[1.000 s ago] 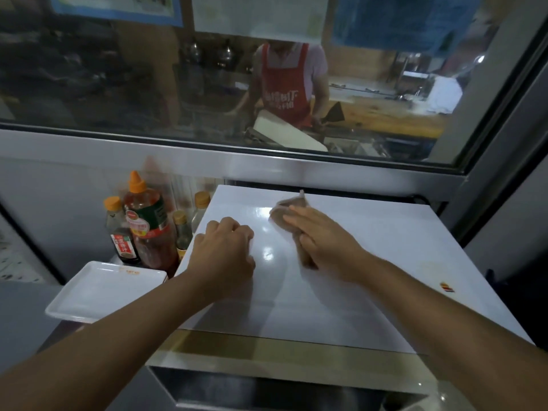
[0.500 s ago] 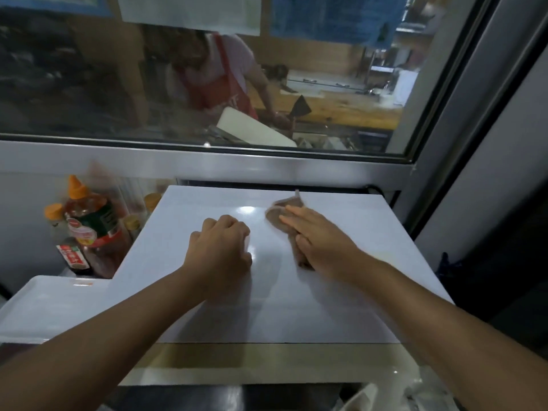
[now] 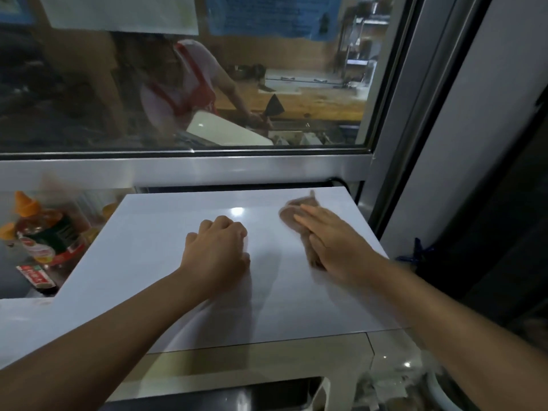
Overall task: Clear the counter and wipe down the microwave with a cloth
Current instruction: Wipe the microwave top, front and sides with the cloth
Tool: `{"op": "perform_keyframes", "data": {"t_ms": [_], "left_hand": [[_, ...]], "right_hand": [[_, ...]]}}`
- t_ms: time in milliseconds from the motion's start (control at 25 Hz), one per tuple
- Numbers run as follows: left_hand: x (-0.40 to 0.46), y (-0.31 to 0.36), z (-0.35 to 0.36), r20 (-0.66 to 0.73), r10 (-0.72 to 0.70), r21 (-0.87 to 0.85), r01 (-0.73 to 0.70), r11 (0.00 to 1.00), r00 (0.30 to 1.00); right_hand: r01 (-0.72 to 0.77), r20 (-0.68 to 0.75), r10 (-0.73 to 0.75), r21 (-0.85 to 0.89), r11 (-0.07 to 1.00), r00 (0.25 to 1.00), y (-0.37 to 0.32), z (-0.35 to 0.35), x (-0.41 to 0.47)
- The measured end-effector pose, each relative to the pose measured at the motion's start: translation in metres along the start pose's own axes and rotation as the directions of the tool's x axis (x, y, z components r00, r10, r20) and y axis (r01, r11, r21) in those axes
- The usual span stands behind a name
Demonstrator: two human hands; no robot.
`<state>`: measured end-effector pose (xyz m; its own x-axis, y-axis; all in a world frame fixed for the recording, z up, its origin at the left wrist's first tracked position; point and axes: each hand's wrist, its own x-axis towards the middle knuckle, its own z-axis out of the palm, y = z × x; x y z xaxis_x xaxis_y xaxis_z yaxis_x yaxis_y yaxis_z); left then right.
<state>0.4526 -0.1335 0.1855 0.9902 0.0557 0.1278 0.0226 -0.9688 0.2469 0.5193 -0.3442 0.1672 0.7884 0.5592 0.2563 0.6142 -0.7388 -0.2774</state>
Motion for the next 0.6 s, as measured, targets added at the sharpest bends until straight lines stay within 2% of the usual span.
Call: {"op": "perform_keyframes", "data": {"t_ms": [120, 240, 360, 520, 600], "left_hand": [[0.007, 0.025, 0.01, -0.012, 0.081, -0.038, -0.082, 0.996, 0.997], [0.014, 0.041, 0.018, -0.012, 0.127, -0.058, -0.127, 0.99, 0.992], [0.019, 0.045, 0.021, -0.015, 0.11, -0.053, -0.11, 0.992, 0.994], [0.027, 0.055, 0.023, 0.003, 0.13, -0.062, -0.13, 0.99, 0.991], [0.035, 0.064, 0.025, 0.016, 0.15, -0.06, -0.148, 0.987, 0.989]], "right_hand": [[0.098, -0.107, -0.093, 0.04, 0.994, 0.99, 0.007, 0.0, -0.035], [-0.059, -0.038, 0.059, 0.014, 0.998, 0.998, 0.033, -0.01, -0.002], [-0.194, -0.023, 0.195, 0.057, 0.979, 0.981, 0.049, -0.017, 0.022], [-0.309, -0.138, 0.314, 0.059, 0.949, 0.939, 0.041, -0.002, -0.034], [-0.335, -0.122, 0.346, 0.105, 0.936, 0.93, 0.037, -0.004, -0.05]]}}
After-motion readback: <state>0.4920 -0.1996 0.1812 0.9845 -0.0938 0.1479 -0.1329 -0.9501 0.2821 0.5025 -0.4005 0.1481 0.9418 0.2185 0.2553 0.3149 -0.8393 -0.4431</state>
